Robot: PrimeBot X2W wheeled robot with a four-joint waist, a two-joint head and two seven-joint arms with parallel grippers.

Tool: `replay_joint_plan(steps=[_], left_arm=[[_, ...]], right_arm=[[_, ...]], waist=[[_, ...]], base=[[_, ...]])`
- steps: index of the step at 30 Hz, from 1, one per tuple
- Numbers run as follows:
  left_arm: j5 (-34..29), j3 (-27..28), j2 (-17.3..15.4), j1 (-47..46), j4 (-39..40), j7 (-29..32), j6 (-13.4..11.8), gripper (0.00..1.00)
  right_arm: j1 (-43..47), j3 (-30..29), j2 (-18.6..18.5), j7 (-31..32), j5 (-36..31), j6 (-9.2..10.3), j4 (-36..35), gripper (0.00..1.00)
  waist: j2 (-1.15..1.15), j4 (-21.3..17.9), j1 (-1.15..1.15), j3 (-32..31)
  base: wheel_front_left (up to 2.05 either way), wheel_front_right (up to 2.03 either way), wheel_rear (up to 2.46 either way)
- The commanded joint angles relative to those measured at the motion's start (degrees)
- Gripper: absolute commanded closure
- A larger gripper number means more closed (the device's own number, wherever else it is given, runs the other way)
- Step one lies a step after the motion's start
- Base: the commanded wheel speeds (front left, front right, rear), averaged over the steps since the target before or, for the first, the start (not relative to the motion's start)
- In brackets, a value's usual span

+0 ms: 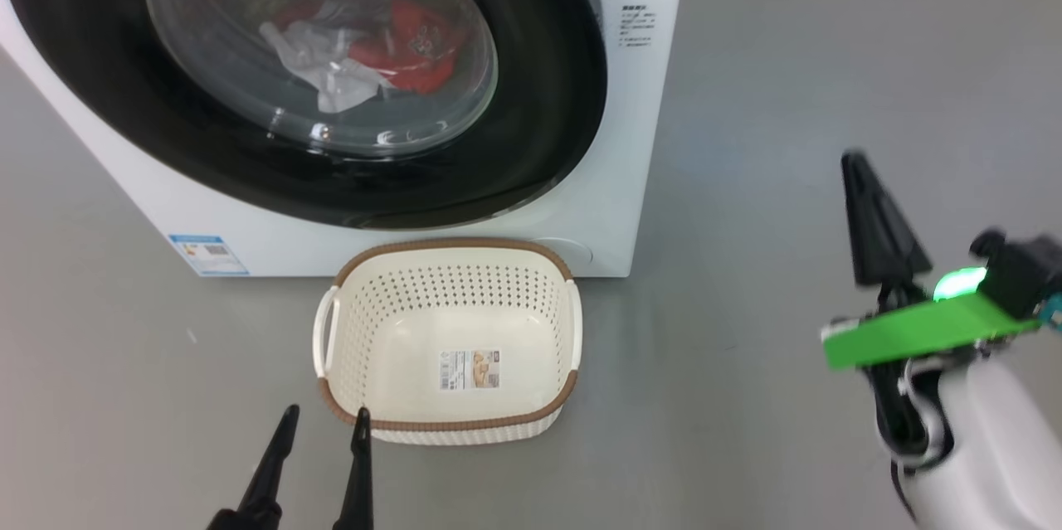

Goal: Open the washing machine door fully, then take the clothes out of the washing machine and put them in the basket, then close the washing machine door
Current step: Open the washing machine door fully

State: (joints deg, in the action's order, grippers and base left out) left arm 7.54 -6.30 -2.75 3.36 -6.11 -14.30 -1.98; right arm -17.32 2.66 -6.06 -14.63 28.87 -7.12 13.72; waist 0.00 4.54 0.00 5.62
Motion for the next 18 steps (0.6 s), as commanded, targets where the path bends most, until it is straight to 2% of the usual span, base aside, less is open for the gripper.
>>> replay_joint_plan(steps=[1, 6, 11, 18], left_arm=[[0.55, 1.10, -0.13, -2.59, 1.66, -0.70, -0.42, 0.00], [1.22, -0.22, -0.13, -4.11, 1.69, -0.70, -0.62, 0.00], [1.97, -1.53, -0.13, -6.01, 1.50, -0.70, -0.84, 0.00], [2.40, -2.87, -0.13, -8.49, 1.07, -0.70, -1.03, 0.00]], right_arm=[[-4.44, 1.25, -0.51, -0.37, 1.39, -0.36, -1.27, 1.00], [-10.83, 1.19, -1.25, -0.37, 3.78, -0.36, -0.35, 1.00], [-18.57, 2.32, -3.48, -0.37, 7.13, -0.36, 2.19, 1.00], [-27.74, 6.53, -7.12, -0.37, 12.94, -0.36, 6.93, 1.00]], waist=[[0.00, 1.36, 0.00, 1.43], [0.00, 2.74, 0.00, 3.23], [0.00, 4.15, 0.00, 5.23], [0.00, 5.89, 0.00, 7.81]], base=[[0.00, 0.00, 0.00], [0.00, 0.00, 0.00], [0.00, 0.00, 0.00], [0.00, 0.00, 0.00]])
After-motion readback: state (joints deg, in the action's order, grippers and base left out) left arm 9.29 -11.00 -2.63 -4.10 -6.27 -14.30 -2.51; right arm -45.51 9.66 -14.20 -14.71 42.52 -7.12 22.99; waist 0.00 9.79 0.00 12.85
